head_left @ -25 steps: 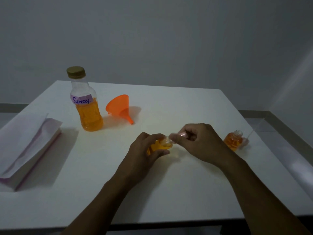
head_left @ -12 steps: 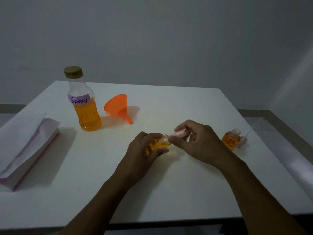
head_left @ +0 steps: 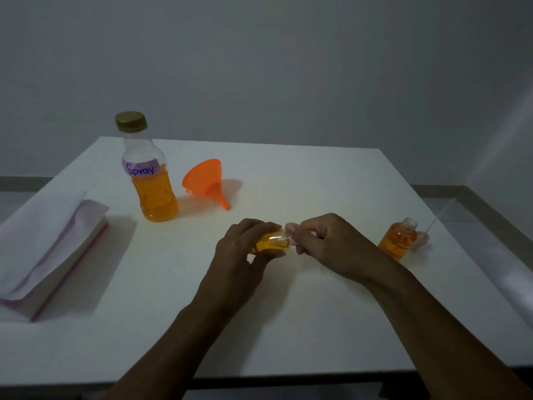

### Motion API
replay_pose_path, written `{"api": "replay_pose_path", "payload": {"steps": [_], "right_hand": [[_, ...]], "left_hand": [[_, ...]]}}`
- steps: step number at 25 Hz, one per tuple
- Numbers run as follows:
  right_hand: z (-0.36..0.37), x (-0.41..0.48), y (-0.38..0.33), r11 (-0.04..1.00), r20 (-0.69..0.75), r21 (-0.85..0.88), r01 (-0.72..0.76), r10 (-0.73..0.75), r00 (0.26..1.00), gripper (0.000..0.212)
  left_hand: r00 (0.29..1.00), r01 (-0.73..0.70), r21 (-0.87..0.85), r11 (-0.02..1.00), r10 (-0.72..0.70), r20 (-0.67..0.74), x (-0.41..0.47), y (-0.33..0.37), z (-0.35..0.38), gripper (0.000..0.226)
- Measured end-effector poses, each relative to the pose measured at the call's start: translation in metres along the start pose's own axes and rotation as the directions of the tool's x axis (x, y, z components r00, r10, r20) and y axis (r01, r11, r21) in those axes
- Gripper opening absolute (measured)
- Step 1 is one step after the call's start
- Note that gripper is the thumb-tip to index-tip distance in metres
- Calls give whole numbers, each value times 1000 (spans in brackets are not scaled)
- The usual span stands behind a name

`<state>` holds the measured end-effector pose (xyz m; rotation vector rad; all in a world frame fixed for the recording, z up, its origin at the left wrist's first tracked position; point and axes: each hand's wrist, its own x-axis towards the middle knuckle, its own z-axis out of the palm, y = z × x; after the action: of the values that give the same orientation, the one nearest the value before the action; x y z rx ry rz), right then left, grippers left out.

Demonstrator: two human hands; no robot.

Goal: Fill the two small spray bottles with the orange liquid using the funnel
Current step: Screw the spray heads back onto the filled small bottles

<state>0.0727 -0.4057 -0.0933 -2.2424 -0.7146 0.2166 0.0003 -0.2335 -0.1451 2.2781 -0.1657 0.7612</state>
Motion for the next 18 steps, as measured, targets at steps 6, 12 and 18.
{"api": "replay_pose_path", "payload": {"steps": [6,12,18], "right_hand": [[-3,-2,-12,955,23,249,-158,157,987,44],[-16,-12,-14,991,-228,80,-108,124,966,74],[-29,-45,7,991,-180,-43,-129,119,976,34]], "left_hand": [[993,-76,70,995,82,-84,0,4,-1,46],[983,182,128,975,-180,-30,1,11,-1,46],[902,430,-82,899,-432,-11,-2,-12,-21,41]]}}
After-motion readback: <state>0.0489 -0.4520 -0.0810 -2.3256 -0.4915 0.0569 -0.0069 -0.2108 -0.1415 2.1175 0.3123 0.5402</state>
